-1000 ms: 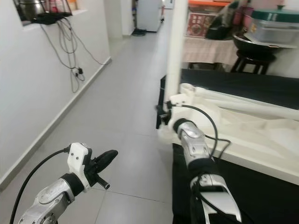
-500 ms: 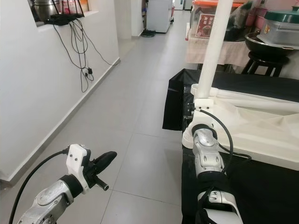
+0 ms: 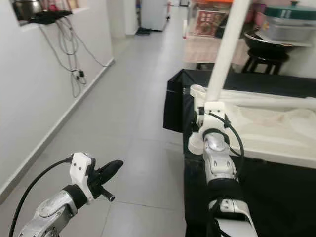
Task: Building children table
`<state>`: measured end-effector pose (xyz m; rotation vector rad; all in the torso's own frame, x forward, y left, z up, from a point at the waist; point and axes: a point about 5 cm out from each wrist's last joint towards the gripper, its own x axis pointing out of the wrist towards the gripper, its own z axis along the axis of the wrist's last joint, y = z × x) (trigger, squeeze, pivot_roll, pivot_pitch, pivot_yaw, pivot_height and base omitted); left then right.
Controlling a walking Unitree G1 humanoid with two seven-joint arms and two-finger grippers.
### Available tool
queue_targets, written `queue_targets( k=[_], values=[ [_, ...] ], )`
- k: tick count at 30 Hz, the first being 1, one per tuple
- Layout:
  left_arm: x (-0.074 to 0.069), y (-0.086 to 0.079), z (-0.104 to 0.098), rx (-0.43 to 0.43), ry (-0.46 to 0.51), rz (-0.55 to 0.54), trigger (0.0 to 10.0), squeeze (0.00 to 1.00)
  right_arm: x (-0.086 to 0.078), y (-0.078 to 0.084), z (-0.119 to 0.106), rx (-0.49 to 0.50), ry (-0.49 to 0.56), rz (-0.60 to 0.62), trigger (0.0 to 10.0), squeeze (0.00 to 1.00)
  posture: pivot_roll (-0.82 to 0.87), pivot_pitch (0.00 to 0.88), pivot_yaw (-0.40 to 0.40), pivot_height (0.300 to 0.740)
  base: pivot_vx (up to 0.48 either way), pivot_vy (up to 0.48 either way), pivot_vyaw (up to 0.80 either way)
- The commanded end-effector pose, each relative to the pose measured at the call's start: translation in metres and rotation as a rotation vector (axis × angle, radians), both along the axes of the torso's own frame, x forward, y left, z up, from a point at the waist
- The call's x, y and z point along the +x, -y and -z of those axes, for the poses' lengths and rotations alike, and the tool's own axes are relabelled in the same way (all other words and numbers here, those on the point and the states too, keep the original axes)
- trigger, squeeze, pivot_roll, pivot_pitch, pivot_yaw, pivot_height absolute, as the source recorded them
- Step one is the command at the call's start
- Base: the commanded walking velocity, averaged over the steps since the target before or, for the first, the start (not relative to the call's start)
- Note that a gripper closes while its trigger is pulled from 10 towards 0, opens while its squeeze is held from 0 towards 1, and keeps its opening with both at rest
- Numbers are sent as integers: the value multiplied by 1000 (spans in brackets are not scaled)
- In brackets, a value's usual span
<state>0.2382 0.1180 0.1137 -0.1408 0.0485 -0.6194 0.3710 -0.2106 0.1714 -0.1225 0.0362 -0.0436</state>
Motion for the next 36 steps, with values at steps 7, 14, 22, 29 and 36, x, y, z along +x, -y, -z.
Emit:
queue_targets(
  k=[7,14,22,29,36],
  values=[
    [0,0,-2,4,2,-6,10000,0,14,-13,-13,32,6,-374,10000,0,40,0,-24,740,0,0,0],
    [-2,1,-2,5,1,-9,10000,0,15,-14,-11,35,-26,-506,10000,0,59,0,-26,740,0,0,0],
    [-6,1,-2,9,-5,-6,10000,0,17,-15,-12,62,-30,-588,0,0,71,0,-27,740,0,0,0],
    [-6,1,-2,6,-10,-6,10000,0,17,-10,-13,55,-22,-610,0,0,57,0,-23,740,0,0,0],
    [-7,2,-1,-2,-16,1,10000,0,2,-2,12,37,-88,-553,0,0,36,0,-35,740,0,0,0]
  ],
)
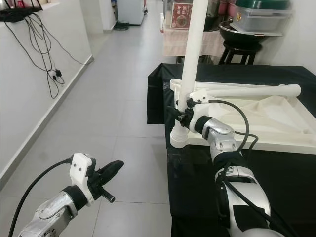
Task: Building children table
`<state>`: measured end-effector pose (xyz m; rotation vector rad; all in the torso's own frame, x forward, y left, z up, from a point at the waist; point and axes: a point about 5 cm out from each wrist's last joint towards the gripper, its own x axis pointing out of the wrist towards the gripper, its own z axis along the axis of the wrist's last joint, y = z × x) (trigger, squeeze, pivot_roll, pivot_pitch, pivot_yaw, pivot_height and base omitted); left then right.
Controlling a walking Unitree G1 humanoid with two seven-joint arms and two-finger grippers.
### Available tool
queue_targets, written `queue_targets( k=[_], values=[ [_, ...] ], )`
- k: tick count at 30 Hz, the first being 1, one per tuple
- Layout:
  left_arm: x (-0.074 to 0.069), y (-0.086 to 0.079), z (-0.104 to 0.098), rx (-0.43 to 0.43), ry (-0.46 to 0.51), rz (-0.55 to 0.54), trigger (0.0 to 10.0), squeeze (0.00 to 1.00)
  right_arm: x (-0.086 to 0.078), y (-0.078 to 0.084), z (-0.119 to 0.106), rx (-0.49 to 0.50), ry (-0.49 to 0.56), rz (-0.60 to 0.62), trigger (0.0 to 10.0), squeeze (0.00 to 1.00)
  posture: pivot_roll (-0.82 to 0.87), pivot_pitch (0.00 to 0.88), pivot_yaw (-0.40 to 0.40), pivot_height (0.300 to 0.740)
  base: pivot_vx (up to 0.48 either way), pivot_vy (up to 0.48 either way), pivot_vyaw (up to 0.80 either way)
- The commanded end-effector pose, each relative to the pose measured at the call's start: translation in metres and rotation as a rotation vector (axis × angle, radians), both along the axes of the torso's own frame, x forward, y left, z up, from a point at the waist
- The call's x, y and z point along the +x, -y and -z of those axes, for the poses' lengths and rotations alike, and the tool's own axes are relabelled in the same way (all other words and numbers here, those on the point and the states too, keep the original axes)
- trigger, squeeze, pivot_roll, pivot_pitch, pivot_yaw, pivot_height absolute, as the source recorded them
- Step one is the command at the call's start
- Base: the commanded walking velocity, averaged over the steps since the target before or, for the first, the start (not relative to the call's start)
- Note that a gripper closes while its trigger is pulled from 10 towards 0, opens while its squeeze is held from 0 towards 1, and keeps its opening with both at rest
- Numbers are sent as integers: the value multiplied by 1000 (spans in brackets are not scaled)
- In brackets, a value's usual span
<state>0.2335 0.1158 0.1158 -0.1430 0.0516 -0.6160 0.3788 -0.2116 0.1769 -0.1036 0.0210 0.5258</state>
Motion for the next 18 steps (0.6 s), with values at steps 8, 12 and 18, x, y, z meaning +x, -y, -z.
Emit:
queue_targets(
  k=[8,12,18],
  values=[
    [-2,-4,1,0,-17,7,10000,0,-71,-19,73,-6,-159,654,0,0,8,0,-8,740,0,0,0],
    [0,-4,2,5,-18,17,10000,0,-59,-8,68,-50,-114,663,0,0,19,0,-21,740,0,0,0],
    [2,-5,1,2,-13,5,10000,0,-50,3,58,-85,-77,702,1882,0,17,0,-22,740,0,0,0]
  ],
)
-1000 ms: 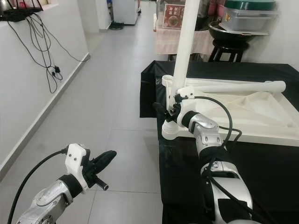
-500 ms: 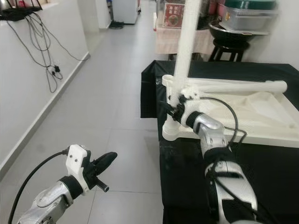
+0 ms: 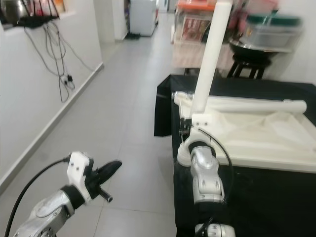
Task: Building children table
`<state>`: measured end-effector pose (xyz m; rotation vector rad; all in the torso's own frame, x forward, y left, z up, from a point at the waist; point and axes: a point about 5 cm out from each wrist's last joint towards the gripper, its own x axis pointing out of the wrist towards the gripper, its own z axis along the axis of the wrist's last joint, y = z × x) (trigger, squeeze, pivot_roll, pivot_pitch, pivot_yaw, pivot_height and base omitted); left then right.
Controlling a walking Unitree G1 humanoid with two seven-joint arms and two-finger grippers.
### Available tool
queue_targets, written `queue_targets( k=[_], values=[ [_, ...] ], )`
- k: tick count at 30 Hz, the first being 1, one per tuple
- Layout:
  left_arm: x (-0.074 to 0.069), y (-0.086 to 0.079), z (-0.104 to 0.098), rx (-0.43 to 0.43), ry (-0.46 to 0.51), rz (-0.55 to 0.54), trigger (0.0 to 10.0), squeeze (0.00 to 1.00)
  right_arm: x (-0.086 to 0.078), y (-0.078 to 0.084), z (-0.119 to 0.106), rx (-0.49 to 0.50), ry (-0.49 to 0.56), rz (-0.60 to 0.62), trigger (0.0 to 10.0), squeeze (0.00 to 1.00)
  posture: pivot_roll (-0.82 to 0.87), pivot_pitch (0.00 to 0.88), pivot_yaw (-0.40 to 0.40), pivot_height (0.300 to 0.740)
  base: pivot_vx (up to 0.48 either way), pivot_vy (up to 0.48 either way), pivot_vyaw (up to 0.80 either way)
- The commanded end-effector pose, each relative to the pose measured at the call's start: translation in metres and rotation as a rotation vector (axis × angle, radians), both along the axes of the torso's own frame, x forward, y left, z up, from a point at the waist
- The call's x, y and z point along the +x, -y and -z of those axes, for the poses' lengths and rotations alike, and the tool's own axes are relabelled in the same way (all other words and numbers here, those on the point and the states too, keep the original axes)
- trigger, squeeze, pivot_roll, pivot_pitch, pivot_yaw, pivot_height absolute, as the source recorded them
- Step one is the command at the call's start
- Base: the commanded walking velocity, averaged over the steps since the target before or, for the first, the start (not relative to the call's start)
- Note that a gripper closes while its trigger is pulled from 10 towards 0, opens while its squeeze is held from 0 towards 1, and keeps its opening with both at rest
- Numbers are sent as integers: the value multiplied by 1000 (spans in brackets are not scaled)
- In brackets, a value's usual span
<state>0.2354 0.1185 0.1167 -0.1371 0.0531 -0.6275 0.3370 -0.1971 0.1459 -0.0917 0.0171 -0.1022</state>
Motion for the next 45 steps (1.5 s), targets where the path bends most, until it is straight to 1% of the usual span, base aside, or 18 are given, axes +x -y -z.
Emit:
queue_targets(
  k=[1,2,5,7,8,10,11,12,14,15,19,20,23,27,28,29,36,45],
  values=[
    [0,-3,2,-7,-11,-20,10000,0,-7,22,23,-70,-123,100,10000,118,17,0,-23,740,0,0,0],
    [1,-3,2,-9,-9,-28,10000,0,-7,24,18,-70,-112,101,10000,1000,18,0,-24,740,0,0,0],
    [1,-3,2,-11,-8,-31,10000,0,-3,22,15,-54,-114,67,10000,1000,14,0,-22,740,0,0,0],
    [2,-2,1,-11,-9,-26,10000,0,7,16,14,-43,-149,-68,10000,1000,15,0,-22,740,0,0,0],
    [2,-2,1,-12,-9,-24,10000,0,10,11,9,-53,-148,-143,10000,0,14,0,-22,740,0,0,0],
    [2,-2,1,-12,-9,-24,10000,0,10,11,9,-53,-148,-143,10000,0,14,0,-22,740,0,0,0],
    [2,-1,1,-14,-9,-22,10000,0,17,9,-4,-61,-128,-294,10000,0,17,0,-24,740,0,0,0],
    [3,-1,1,-15,-8,-21,10000,0,21,9,-9,-56,-119,-357,10000,0,17,0,-24,740,0,0,0],
    [3,-1,1,-15,-8,-21,10000,0,21,9,-9,-56,-119,-357,10000,0,17,0,-24,740,0,0,0],
    [2,0,1,-16,-7,-21,10000,0,28,8,-19,-37,-112,-491,10000,0,31,0,-28,740,0,0,0],
    [2,0,1,-16,-6,-23,10000,0,32,3,-24,-25,-122,-602,10000,0,32,0,-29,740,0,0,0],
    [1,0,0,-16,-6,-24,10000,0,34,1,-24,-96,-139,-655,10000,0,39,0,-24,740,0,0,0],
    [0,0,0,-15,-7,-24,10000,0,35,-3,-22,-162,-167,-720,10000,0,44,0,-23,740,0,0,0],
    [-1,0,0,-12,-10,-22,10000,0,41,-5,-27,-118,-158,-742,10000,0,54,0,-23,740,0,0,0],
    [-2,0,0,-11,-11,-21,10000,0,43,-6,-30,-91,-154,-756,7882,0,59,0,-24,740,0,0,0],
    [-2,1,0,-10,-11,-21,10000,0,45,-6,-31,-83,-145,-764,0,0,60,0,-23,740,0,0,0],
    [-3,1,0,-10,-13,-20,10000,0,46,-6,-32,-47,-135,-806,0,0,56,0,-21,740,0,0,0],
    [-3,2,0,-16,-14,-19,10000,0,44,0,-22,-98,-176,-765,0,0,44,0,-23,740,0,0,0]
  ],
)
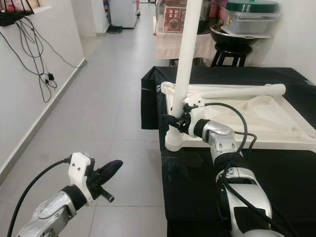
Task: Building children table
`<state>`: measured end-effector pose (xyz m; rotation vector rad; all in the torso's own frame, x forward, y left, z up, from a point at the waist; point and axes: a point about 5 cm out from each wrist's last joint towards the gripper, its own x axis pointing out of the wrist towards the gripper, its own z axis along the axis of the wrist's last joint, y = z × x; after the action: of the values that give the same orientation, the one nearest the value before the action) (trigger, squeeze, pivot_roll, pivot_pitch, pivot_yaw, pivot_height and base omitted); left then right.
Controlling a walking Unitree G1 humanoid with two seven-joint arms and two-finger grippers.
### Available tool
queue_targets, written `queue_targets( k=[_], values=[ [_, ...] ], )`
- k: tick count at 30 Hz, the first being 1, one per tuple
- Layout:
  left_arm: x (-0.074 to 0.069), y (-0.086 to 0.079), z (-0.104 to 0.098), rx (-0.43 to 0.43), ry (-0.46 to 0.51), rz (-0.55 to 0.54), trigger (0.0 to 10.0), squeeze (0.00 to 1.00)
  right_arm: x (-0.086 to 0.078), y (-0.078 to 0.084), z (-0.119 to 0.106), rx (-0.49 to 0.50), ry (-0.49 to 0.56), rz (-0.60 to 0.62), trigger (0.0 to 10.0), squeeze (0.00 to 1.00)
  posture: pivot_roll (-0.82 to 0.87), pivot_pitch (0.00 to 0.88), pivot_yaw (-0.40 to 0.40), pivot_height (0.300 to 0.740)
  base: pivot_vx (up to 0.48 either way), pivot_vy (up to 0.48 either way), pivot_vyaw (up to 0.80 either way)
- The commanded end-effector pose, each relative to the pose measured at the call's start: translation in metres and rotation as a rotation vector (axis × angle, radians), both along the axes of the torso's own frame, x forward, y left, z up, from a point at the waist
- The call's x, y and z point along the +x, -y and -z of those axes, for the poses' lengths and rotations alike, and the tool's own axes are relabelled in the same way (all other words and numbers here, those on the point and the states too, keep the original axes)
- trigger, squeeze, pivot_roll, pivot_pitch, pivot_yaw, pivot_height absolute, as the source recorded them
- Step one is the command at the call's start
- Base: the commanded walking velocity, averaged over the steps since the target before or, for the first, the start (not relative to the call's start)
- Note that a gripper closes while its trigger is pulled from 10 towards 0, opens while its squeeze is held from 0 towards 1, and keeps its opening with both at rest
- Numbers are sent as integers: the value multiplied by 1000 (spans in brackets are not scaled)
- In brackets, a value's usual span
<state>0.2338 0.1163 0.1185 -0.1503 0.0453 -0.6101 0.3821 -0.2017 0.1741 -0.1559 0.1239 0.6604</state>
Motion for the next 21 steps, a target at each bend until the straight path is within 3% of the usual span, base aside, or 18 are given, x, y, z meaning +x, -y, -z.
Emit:
queue_targets(
  k=[1,2,4,5,6,8,9,10,16,17,18,21],
  values=[
    [-2,-1,2,-4,-16,-2,10000,0,-4,-5,15,-54,-29,39,0,0,25,0,-28,740,0,0,0],
    [-2,-1,1,-5,-16,-2,10000,0,-7,-6,21,-57,-40,73,0,0,25,0,-28,740,0,0,0],
    [-3,-3,1,-7,-16,-3,10000,0,-19,-6,41,-30,-5,535,0,0,14,0,-26,740,0,0,0],
    [-3,-3,1,-7,-16,-3,10000,0,-19,-6,41,-30,-5,535,0,0,14,0,-26,740,0,0,0],
    [-2,-4,1,-8,-17,-2,10000,0,-46,-24,63,34,-70,674,0,0,5,0,-7,740,0,0,0],
    [-1,-5,0,-9,-18,0,10000,0,-71,-50,77,125,-158,604,0,0,5,0,-7,740,0,0,0],
    [0,-5,1,-4,-22,10,10000,0,-63,-56,65,43,-52,542,0,0,-17,0,8,740,0,0,0],
    [0,-5,2,-3,-23,13,10000,0,-58,-55,60,24,-20,541,0,0,-17,0,8,740,0,0,0],
    [3,-4,2,-4,-22,23,10000,0,-37,-50,59,22,-22,582,0,0,8,0,-13,740,0,0,0],
    [3,-5,2,0,-19,11,10000,0,-36,-51,57,10,-25,600,6549,0,17,0,-8,740,0,0,0],
    [4,-5,3,1,-17,0,10000,0,-33,-53,53,28,-25,597,10000,0,20,0,-3,740,0,0,0],
    [4,-6,3,2,-17,-6,10000,0,-35,-55,49,39,-30,611,10000,0,20,0,-3,740,0,0,0]
  ],
)
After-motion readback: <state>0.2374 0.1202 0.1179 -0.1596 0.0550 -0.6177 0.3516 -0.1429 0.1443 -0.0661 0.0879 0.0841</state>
